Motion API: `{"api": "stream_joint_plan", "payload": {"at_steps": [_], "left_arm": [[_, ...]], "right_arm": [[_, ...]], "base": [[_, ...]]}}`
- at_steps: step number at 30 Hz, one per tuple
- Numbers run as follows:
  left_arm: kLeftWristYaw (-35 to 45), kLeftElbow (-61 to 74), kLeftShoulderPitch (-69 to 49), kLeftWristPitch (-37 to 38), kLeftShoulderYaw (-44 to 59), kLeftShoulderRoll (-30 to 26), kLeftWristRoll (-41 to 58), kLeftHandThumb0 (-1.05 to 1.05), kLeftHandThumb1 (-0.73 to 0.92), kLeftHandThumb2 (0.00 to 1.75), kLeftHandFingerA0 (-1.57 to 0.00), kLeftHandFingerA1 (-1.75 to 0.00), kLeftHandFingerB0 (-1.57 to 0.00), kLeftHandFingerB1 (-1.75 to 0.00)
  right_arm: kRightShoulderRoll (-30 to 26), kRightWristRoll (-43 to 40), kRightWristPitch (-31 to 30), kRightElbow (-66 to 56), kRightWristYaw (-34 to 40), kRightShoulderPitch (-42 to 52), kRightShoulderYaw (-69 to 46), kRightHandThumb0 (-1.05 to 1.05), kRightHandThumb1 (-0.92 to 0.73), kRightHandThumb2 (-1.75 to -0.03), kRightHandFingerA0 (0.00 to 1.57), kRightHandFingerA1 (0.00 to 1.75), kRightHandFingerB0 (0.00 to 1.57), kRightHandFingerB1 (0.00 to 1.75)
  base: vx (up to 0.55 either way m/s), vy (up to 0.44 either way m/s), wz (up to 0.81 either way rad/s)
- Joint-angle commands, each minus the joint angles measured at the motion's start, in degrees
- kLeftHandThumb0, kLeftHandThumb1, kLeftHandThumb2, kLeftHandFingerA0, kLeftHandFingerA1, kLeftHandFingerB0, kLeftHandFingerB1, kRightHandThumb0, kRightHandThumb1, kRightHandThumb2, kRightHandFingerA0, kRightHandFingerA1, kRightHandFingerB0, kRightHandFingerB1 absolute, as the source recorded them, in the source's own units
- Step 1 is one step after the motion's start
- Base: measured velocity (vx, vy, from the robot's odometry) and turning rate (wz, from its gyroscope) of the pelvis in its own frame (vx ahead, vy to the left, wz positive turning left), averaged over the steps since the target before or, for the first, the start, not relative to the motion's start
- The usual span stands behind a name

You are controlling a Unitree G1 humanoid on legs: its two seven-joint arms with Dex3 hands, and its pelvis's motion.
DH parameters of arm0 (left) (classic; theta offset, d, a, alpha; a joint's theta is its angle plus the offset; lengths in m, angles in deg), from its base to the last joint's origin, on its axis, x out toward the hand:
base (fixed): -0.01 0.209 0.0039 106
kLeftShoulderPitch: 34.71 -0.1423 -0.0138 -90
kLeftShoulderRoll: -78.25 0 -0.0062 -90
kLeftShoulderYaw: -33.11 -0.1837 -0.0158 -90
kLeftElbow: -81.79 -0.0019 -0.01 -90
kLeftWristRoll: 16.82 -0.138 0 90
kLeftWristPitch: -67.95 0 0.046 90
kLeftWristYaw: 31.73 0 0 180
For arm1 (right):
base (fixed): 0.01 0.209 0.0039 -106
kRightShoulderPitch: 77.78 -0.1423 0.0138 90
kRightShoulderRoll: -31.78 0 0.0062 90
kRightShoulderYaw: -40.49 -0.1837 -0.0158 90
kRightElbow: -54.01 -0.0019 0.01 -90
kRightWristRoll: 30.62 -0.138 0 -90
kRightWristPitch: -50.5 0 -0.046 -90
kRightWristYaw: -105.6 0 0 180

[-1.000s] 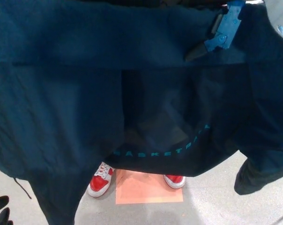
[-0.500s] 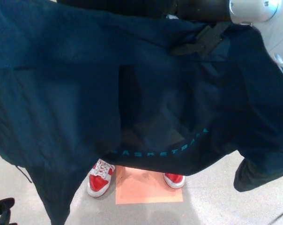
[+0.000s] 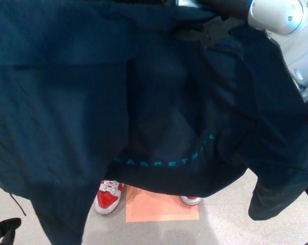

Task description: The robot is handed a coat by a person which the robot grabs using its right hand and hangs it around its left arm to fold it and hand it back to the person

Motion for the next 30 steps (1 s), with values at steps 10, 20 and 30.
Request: {"api": "stream_joint_plan", "payload": {"at_steps": [10, 20, 30], "left_arm": [[3.69, 2.49, -1.66, 4.11, -1.01, -1.35, -0.78, -0.72, 0.92, 0.69, -0.26, -0.33, -0.2, -0.3], [5.66, 4.02, -0.9, 5.16, -0.34, -1.15, 0.73, -0.66, 0.92, 0.69, -0.28, -0.35, -0.16, -0.31], [6.54, 5.12, -0.05, 3.33, 0.35, -1.07, 1.28, -0.71, 0.88, 0.67, -0.29, -0.35, -0.19, -0.31]], "right_arm": [[-0.49, 1.63, 5.74, 22.29, 25.7, -23.26, -5.01, -0.32, -0.82, -0.65, 1.07, 0.74, 0.8, 0.64], [0.62, 2.29, 4.75, 34.02, 28.29, -37.93, -3.24, -0.37, -0.85, -0.66, 1.18, 0.92, 0.94, 0.84], [2.06, 2.54, 3.77, 39.51, 30.33, -44.48, -2.68, -0.34, -0.84, -0.65, 1.19, 0.76, 0.91, 0.88]], "base": [[0.0, 0.0, 0.0], [0.0, 0.0, 0.0], [0.0, 0.0, 0.0]]}}
